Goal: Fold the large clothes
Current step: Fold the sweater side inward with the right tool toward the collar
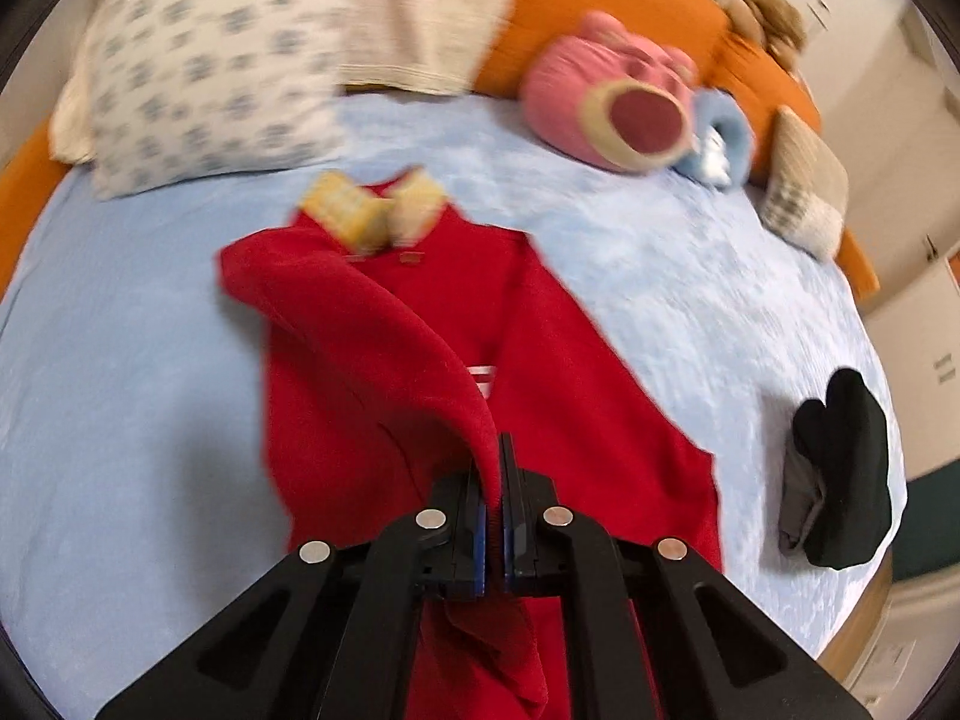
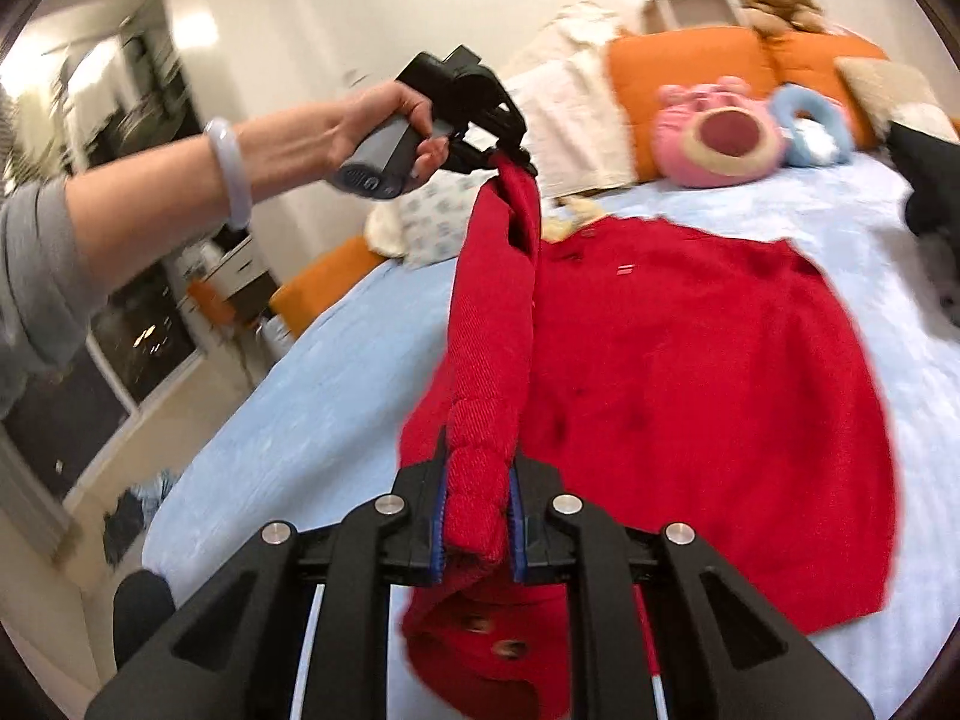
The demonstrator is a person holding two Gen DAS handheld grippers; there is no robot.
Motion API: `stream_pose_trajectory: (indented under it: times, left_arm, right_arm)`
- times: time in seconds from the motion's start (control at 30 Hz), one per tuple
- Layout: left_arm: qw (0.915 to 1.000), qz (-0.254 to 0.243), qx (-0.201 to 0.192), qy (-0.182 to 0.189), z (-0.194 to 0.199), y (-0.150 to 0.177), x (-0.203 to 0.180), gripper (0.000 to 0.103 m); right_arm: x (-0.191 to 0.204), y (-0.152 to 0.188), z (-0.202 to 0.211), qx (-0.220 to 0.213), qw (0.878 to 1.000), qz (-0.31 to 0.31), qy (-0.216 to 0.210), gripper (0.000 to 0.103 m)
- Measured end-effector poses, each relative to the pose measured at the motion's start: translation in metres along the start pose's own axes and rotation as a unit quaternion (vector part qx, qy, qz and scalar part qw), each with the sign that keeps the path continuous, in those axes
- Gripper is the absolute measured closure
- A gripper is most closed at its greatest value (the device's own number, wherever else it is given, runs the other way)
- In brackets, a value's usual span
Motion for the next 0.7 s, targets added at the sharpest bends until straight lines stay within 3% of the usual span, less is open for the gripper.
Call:
stream_pose_trajectory:
  times: [0.2,0.33,0.53,0.7]
  left_arm:
    - [0.9989,-0.041,0.022,0.002,-0.058,0.002,-0.084,0.095]
    - [0.9975,-0.058,0.041,0.002,-0.102,0.011,-0.124,0.095]
    - [0.9953,-0.068,0.069,0.005,-0.164,0.036,-0.153,0.095]
    - [0.9943,-0.062,0.077,0.039,-0.185,0.042,-0.162,0.095]
  right_arm:
    - [-0.074,-0.003,0.027,-0.016,0.998,-0.057,0.03,0.088]
    - [-0.114,0.008,0.034,0.002,0.995,-0.088,0.045,0.088]
    - [-0.141,0.03,0.041,0.026,0.991,-0.114,0.058,0.088]
    - [-0.152,0.04,0.046,0.046,0.989,-0.116,0.077,0.088]
Point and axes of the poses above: each gripper's, at about its wrist camera, not at the fingertips, and z roughly against the way its jaws point, x to its left, y to its underside, the point moved 10 cm from there along -z, roughly the way its jaws point, and after that the axes turned 5 degrees about z, right-handed, at the moved point
